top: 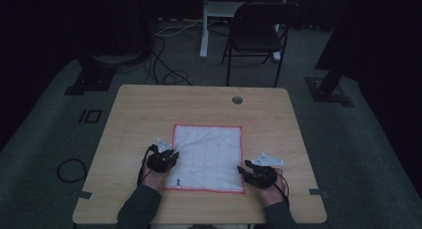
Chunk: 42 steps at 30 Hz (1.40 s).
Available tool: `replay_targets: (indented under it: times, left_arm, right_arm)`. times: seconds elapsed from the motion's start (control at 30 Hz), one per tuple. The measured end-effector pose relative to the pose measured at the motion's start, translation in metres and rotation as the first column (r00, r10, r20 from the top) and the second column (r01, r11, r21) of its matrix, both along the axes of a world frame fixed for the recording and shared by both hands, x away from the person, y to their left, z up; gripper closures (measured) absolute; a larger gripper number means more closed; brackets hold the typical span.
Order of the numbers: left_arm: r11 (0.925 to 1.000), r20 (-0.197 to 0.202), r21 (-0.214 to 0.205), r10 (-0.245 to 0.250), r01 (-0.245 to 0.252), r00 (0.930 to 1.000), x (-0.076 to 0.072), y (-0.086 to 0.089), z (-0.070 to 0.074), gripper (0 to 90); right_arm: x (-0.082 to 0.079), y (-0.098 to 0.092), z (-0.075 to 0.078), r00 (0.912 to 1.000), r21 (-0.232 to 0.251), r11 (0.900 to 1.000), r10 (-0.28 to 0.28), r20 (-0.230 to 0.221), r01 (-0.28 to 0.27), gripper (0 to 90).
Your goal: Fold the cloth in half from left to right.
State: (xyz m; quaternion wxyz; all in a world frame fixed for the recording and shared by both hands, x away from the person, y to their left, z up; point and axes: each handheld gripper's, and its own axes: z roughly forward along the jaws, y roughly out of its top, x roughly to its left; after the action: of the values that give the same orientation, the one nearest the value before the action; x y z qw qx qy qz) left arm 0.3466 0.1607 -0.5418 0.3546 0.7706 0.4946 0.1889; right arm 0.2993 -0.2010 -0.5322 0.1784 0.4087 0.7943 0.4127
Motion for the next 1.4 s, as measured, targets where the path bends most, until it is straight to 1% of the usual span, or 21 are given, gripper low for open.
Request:
replay_targets:
  times: [0.07,0.13,0.23,0.33,0.4,0.5,0.63,0.77,1.07,1.23,1.4]
  left_arm:
    - [0.9997,-0.012,-0.025,0.002,-0.002,0.9999,0.000,0.004,0.000,83.4]
    - [0.9992,-0.021,-0.039,0.005,-0.006,0.9998,-0.001,0.007,0.000,85.9]
    - [0.9992,-0.028,-0.040,0.005,-0.006,0.9996,-0.001,0.009,0.000,86.7]
    - [0.9979,-0.040,-0.064,0.010,-0.013,0.9991,-0.001,0.013,0.000,86.8]
    - [0.9972,-0.038,-0.074,0.013,-0.016,0.9992,-0.002,0.014,0.000,86.9]
    - [0.9977,-0.037,-0.066,0.012,-0.015,0.9992,-0.002,0.013,0.000,86.9]
    - [0.9973,-0.027,-0.072,0.010,-0.012,0.9996,-0.002,0.013,0.003,86.9]
    - [0.9963,-0.006,-0.086,0.007,-0.007,1.0000,-0.003,0.013,0.010,87.0]
    - [0.9942,0.012,-0.107,-0.006,0.007,0.9999,-0.004,0.012,0.019,87.5]
    - [0.9936,0.022,-0.112,-0.013,0.015,0.9997,-0.004,0.010,0.022,87.5]
    - [0.9930,0.038,-0.114,-0.028,0.033,0.9989,-0.004,0.004,0.029,87.5]
  right_arm:
    - [0.000,0.000,0.000,1.0000,0.000,1.0000,0.000,0.000,0.000,57.8]
    - [0.000,-0.001,0.000,1.0000,0.001,1.0000,-0.002,-0.001,0.002,57.8]
    - [0.000,-0.001,0.000,1.0000,0.002,1.0000,-0.003,0.001,0.003,57.8]
    - [0.000,-0.002,0.000,1.0000,0.006,1.0000,-0.007,-0.002,0.007,57.8]
    - [0.000,-0.002,0.000,1.0000,0.005,1.0000,-0.007,-0.002,0.007,57.8]
    - [0.000,-0.002,0.000,1.0000,0.004,1.0000,-0.006,-0.002,0.006,57.8]
    - [0.000,-0.002,0.000,1.0000,0.004,1.0000,-0.005,-0.002,0.005,57.8]
    - [0.000,-0.001,0.000,1.0000,0.002,1.0000,-0.004,-0.001,0.004,57.8]
    - [0.001,-0.002,-0.001,1.0000,0.000,1.0000,-0.006,-0.003,0.006,57.9]
    - [0.001,-0.002,-0.001,0.9999,0.002,0.9999,-0.011,-0.004,0.011,58.0]
    - [0.001,-0.004,0.000,0.9999,0.005,0.9999,-0.013,-0.003,0.013,58.0]
